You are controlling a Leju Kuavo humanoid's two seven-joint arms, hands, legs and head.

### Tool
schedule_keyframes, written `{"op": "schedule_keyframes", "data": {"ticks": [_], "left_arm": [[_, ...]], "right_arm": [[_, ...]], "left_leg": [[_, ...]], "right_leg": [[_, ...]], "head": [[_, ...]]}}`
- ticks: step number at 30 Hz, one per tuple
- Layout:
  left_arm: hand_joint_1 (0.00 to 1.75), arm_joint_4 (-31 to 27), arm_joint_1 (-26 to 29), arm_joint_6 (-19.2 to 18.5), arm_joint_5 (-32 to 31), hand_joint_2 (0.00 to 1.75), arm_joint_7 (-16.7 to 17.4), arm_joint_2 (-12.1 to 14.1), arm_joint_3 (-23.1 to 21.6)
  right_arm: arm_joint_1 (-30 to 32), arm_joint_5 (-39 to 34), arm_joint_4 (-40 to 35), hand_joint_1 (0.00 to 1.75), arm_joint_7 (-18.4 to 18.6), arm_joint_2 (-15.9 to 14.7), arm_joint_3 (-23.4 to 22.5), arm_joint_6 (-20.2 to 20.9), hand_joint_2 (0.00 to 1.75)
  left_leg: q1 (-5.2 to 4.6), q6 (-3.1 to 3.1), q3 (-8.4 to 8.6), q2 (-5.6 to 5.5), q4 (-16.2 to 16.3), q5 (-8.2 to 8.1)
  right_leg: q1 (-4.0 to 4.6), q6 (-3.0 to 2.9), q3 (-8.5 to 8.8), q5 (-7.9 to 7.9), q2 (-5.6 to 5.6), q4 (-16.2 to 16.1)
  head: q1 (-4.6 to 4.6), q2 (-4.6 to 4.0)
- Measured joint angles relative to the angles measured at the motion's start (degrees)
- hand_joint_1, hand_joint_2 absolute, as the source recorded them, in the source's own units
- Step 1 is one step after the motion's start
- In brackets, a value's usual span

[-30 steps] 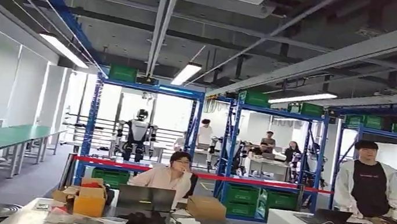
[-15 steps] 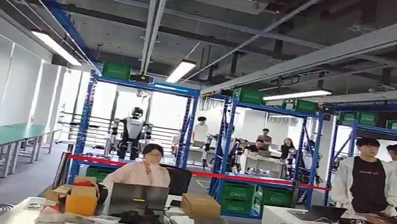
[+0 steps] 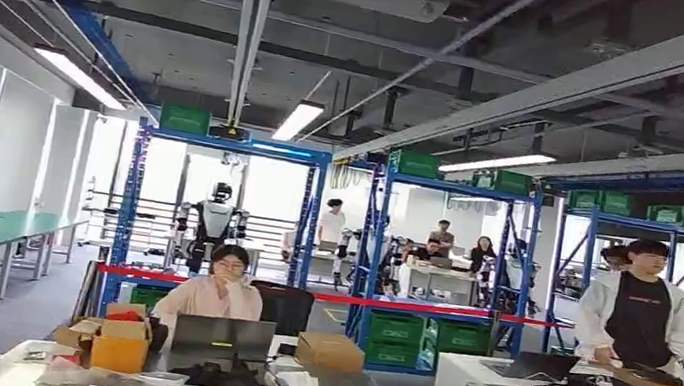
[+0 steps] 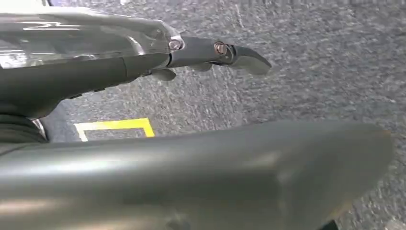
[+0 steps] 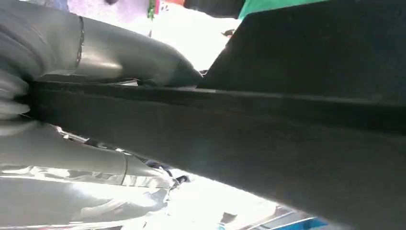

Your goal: Take the parts from the cabinet and place them on the table.

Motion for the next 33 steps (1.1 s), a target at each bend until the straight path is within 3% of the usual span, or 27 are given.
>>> {"op": "schedule_keyframes", "data": {"ticks": [2, 3, 6, 7, 8, 9, 11, 12, 13, 16, 17, 18, 19, 21, 22, 23, 24, 26, 27, 28, 31, 33], "left_arm": [[0.0, 0.0, -0.1, 0.0, 0.0, 0.0, 0.0, -0.1, 0.0], [0.0, 0.0, -0.1, 0.0, 0.0, 0.0, -0.1, -0.1, 0.0], [0.0, 0.0, -0.2, 0.0, 0.0, 0.0, -0.1, -0.1, 0.0], [0.0, 0.0, -0.2, 0.0, 0.0, 0.0, -0.1, -0.1, 0.0], [0.0, 0.0, -0.1, 0.0, 0.0, 0.0, -0.1, -0.1, 0.0], [0.0, 0.0, -0.1, -0.1, 0.0, 0.0, -0.1, -0.1, 0.0], [0.0, 0.0, -0.1, -0.1, 0.0, 0.0, -0.1, -0.1, 0.0], [0.0, 0.0, -0.1, -0.1, 0.0, 0.0, -0.1, -0.1, 0.0], [0.0, 0.0, -0.2, -0.1, 0.0, 0.0, -0.2, -0.1, 0.0], [0.0, 0.0, -0.2, -0.1, -0.2, 0.0, -0.2, -0.1, 0.0], [0.0, 0.0, -0.3, -0.1, -0.2, 0.0, -0.2, -0.1, 0.0], [0.0, 0.0, -0.3, -0.1, -0.2, 0.0, -0.2, -0.1, 0.0], [0.0, 0.0, -0.3, -0.2, -0.3, 0.0, -0.3, -0.1, 0.0], [0.0, 0.0, -0.2, -0.2, -0.3, 0.0, -0.3, -0.1, 0.0], [0.0, 0.0, -0.1, -0.2, -0.3, 0.0, -0.3, -0.1, 0.0], [0.0, 0.0, 0.1, -0.2, -0.3, 0.0, -0.3, -0.1, 0.0], [0.0, 0.0, 0.2, -0.2, -0.3, 0.0, -0.3, -0.1, 0.0], [0.0, 0.0, 0.2, -0.2, -0.4, 0.0, -0.4, -0.1, 0.0], [0.0, 0.0, 0.3, -0.2, -0.4, 0.0, -0.5, 0.0, 0.0], [0.0, 0.0, 0.2, -0.2, -0.4, 0.0, -0.5, 0.0, 0.0], [0.0, 0.0, 0.2, -0.2, -0.3, 0.0, -0.6, 0.0, 0.0], [0.0, 0.0, 0.2, -0.2, -0.4, 0.0, -0.6, 0.0, 0.0]], "right_arm": [[0.1, 0.0, -0.1, 1.75, 0.0, -0.2, -0.2, 0.0, 1.75], [0.0, 0.0, -0.2, 1.75, -0.1, -0.4, -0.3, 0.0, 1.75], [0.3, 0.0, -0.2, 1.75, -0.1, -0.8, -0.4, 0.0, 1.75], [0.5, 0.0, -0.2, 1.75, -0.1, -0.9, -0.5, 0.0, 1.75], [0.6, 0.0, -0.1, 1.75, -0.1, -1.0, -0.7, 0.0, 1.75], [0.6, 0.0, -0.2, 1.75, -0.2, -1.1, -0.8, 0.0, 1.75], [0.6, 0.0, -0.2, 1.75, -0.3, -1.3, -1.1, 0.0, 1.75], [0.6, -0.1, -0.2, 1.75, -0.3, -1.4, -1.3, 0.0, 1.75], [0.5, -0.1, -0.2, 1.75, -0.3, -1.5, -1.3, 0.1, 1.75], [0.6, -0.2, -0.2, 1.75, -0.3, -1.8, -1.5, 0.5, 1.75], [0.7, -0.2, -0.4, 1.75, -0.4, -1.9, -1.6, 0.5, 1.75], [0.6, -0.3, -0.4, 1.75, -0.5, -1.9, -1.6, 0.5, 1.75], [0.4, -0.3, -0.4, 1.75, -0.6, -1.9, -1.6, 0.6, 1.75], [0.7, -0.3, -0.4, 1.75, -0.6, -1.9, -1.6, 0.8, 1.75], [0.8, -0.3, -0.4, 1.75, -0.6, -1.9, -1.6, 0.9, 1.75], [0.9, -0.3, -0.3, 1.75, -0.6, -1.9, -1.6, 0.9, 1.75], [1.0, -0.3, -0.3, 1.75, -0.6, -1.9, -1.6, 0.9, 1.75], [1.0, -0.4, -0.3, 1.75, -0.7, -2.0, -1.6, 1.0, 1.75], [1.1, -0.4, -0.3, 1.75, -0.7, -2.1, -1.6, 1.1, 1.75], [1.1, -0.5, -0.3, 1.75, -0.8, -2.2, -1.6, 1.1, 1.75], [1.4, -0.6, -0.4, 1.75, -0.8, -2.4, -1.8, 1.2, 1.75], [1.4, -0.6, -0.6, 1.75, -0.8, -2.6, -2.1, 1.3, 1.75]], "left_leg": [[0.53, 0.48, 0.32, 0.04, -0.5, 0.22], [0.67, 0.75, 0.47, 0.06, -0.5, 0.12], [0.69, 1.05, 0.62, 0.12, -0.5, -0.11], [0.73, 1.03, 0.69, 0.12, -0.5, -0.2], [0.77, 0.99, 0.83, 0.11, -0.5, -0.33], [0.86, 0.85, 1.11, 0.09, -0.5, -0.5], [1.03, 0.44, 1.93, 0.05, -0.5, -1.01], [0.96, 0.12, 2.18, 0.05, -0.7, -1.21], [0.76, -0.19, 2.08, 0.04, -0.6, -1.38], [0.85, -1.3, 2.63, 0.22, -1.5, -1.4], [0.94, -1.63, 2.91, 0.26, -1.4, -1.92], [0.86, -1.58, 2.6, 0.23, -0.2, -2.59], [0.81, -1.45, 0.81, 0.22, 3.5, -4.49], [0.7, -1.47, -4.35, 0.21, 12.9, -8.08], [0.62, -1.46, -6.54, 0.21, 16.3, -8.52], [0.54, -1.4, -7.22, 0.21, 16.6, -7.57], [0.46, -1.26, -6.64, 0.21, 14.4, -5.25], [0.32, -0.66, -2.87, 0.2, 4.8, 1.1], [0.14, -0.08, -1.58, 0.11, 1.7, 2.28], [0.02, -0.02, -0.87, 0.1, 0.6, 1.51], [-0.27, 0.62, -0.3, 0.08, -0.7, 0.28], [0.4, 1.17, 1.31, -0.04, -1.4, -0.04]], "right_leg": [[-0.09, 0.73, 0.05, -0.74, -0.13, 0.4], [-0.07, 1.21, -0.69, -1.93, -0.32, 2.4], [-0.81, 2.09, -7.31, -7.35, -0.58, 15.2], [-1.0, 2.28, -9.0, -7.49, -0.64, 17.8], [-1.11, 2.41, -9.1, -6.32, -0.7, 17.3], [-1.18, 2.51, -7.75, -3.7, -0.82, 13.9], [-1.18, 2.35, -3.19, 1.85, -1.12, 3.9], [-1.03, 2.15, -1.75, 1.66, -1.33, 1.3], [-0.67, 1.68, -1.38, 1.44, -1.29, 0.1], [-0.49, 0.47, -1.51, 1.03, -1.01, 0.2], [-1.03, -0.08, -0.84, 1.29, -1.03, -0.7], [-0.88, -0.35, -0.34, 1.17, -1.09, -1.0], [-0.84, -0.79, -0.07, 1.0, -1.15, -1.0], [-0.49, -1.44, 0.32, 0.46, -1.13, -1.0], [-0.36, -1.53, 0.58, 0.2, -1.02, -1.0], [-0.29, -1.54, 1.01, -0.15, -0.87, -1.0], [-0.22, -1.51, 1.59, -0.56, -0.71, -1.0], [-0.08, -1.24, 3.19, -1.69, -0.5, -1.0], [-0.12, -1.07, 3.57, -2.24, -0.51, -1.0], [0.34, -0.6, 3.53, -2.59, -0.36, -0.7], [0.0, 0.19, 3.92, -2.47, -0.28, -1.0], [-0.02, 0.83, 3.36, -2.73, -0.55, 1.4]], "head": [[0.0, 0.0], [0.0, 0.0], [-0.02, 0.0], [-0.02, 0.0], [-0.02, 0.0], [-0.02, 0.0], [-0.02, 0.0], [0.0, 0.0], [-0.02, 0.0], [-0.02, 0.0], [0.02, 0.0], [0.0, 0.02], [-0.02, 0.0], [0.0, 0.0], [0.0, 0.0], [0.0, 0.0], [0.0, 0.0], [0.0, 0.0], [0.0, 0.0], [0.02, 0.0], [0.0, 0.0], [-0.02, 0.02]]}}
